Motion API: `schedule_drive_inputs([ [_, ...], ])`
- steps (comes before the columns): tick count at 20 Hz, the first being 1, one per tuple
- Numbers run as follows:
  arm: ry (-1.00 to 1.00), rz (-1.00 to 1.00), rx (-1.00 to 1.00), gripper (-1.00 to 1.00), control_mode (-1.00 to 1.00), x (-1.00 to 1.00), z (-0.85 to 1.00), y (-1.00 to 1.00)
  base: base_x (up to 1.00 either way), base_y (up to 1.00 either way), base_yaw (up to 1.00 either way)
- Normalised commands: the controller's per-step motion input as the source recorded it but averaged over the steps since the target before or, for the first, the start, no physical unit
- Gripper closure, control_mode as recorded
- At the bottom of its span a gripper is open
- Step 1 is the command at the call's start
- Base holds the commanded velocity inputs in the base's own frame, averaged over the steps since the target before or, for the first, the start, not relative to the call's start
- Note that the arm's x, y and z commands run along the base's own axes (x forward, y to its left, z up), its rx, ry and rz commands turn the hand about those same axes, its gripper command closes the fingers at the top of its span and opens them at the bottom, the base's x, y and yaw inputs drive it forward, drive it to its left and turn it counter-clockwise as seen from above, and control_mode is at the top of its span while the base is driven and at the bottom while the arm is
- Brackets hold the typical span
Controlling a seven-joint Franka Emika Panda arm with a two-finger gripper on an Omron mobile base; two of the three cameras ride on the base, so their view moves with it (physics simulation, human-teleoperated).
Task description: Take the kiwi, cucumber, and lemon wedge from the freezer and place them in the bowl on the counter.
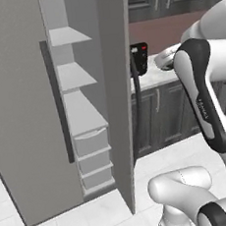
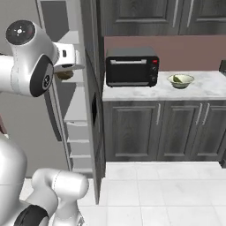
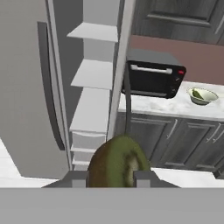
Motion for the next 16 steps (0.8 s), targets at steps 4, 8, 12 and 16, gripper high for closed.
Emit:
schedule_drive_inputs([
  [4,0.0,0.0,0.0,1.0,1.0,0.0,0.0,0.0,-0.04,-0.88,0.12],
  [8,0.0,0.0,0.0,1.0,1.0,0.0,0.0,0.0,0.17,-0.98,0.11],
  [12,0.0,0.0,0.0,1.0,1.0,0.0,0.0,0.0,0.37,-1.0,0.09],
  [16,0.0,0.0,0.0,1.0,1.0,0.0,0.0,0.0,0.46,-1.0,0.08],
])
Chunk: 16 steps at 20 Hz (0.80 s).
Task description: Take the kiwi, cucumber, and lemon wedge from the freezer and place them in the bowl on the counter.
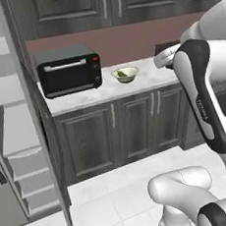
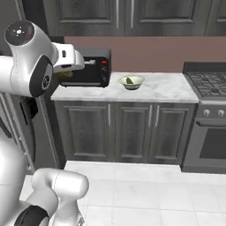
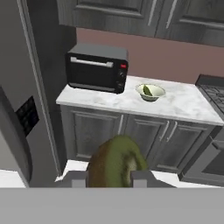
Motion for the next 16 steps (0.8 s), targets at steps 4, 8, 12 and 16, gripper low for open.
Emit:
schedule_drive_inputs([
  [4,0.0,0.0,0.0,1.0,1.0,0.0,0.0,0.0,0.85,-0.79,0.05],
  [8,0.0,0.0,0.0,1.0,1.0,0.0,0.0,0.0,0.98,-0.19,0.04],
  [12,0.0,0.0,0.0,1.0,1.0,0.0,0.0,0.0,0.92,0.0,0.04],
  [16,0.0,0.0,0.0,1.0,1.0,0.0,0.0,0.0,0.8,0.0,0.02],
])
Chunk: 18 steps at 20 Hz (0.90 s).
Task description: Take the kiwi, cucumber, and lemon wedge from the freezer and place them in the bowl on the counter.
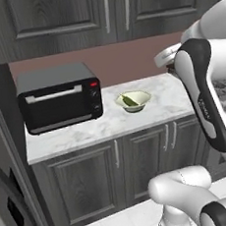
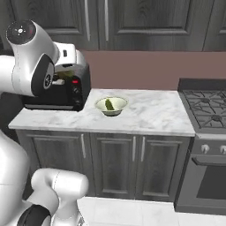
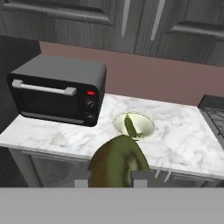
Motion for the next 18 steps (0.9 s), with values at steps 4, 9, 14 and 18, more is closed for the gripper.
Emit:
schedule_drive_inputs([
  [4,0.0,0.0,0.0,1.0,1.0,0.0,0.0,0.0,0.54,-0.08,0.04],
  [9,0.0,0.0,0.0,1.0,1.0,0.0,0.0,0.0,0.46,-0.08,0.04],
  [14,0.0,0.0,0.0,1.0,1.0,0.0,0.0,0.0,0.45,-0.06,0.03],
  [18,0.18,0.03,0.0,1.0,-1.0,0.24,-0.39,-0.13,0.09,-0.03,0.01],
])
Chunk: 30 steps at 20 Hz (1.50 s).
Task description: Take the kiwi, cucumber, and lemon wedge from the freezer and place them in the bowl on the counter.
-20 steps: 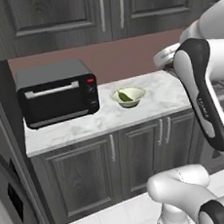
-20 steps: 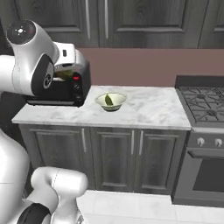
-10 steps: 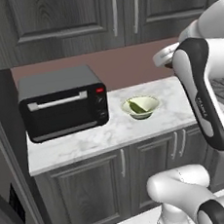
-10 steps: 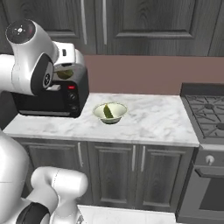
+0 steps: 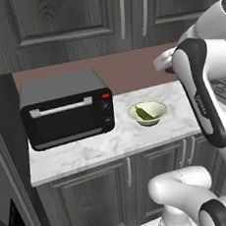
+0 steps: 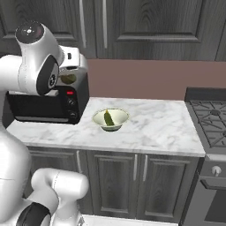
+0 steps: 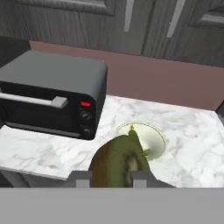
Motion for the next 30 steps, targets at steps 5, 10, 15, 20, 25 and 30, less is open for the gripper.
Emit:
schedule_drive_inputs([
  [5,0.22,0.03,0.0,1.0,-1.0,0.38,-0.81,-0.27,0.0,0.0,0.0],
  [10,0.15,0.03,0.0,1.0,-1.0,0.85,-0.73,-0.09,0.0,0.0,0.0],
  [15,0.16,0.01,0.0,1.0,-1.0,0.99,-0.6,-0.01,0.0,0.0,0.0],
  [20,0.19,0.01,0.0,1.0,-1.0,0.84,-0.58,-0.13,0.0,0.0,0.0],
  [25,0.16,0.01,0.0,1.0,-1.0,0.8,-0.55,-0.22,0.0,0.0,0.0],
  [30,0.16,0.02,0.0,1.0,-1.0,0.88,-0.53,-0.23,0.0,0.0,0.0],
])
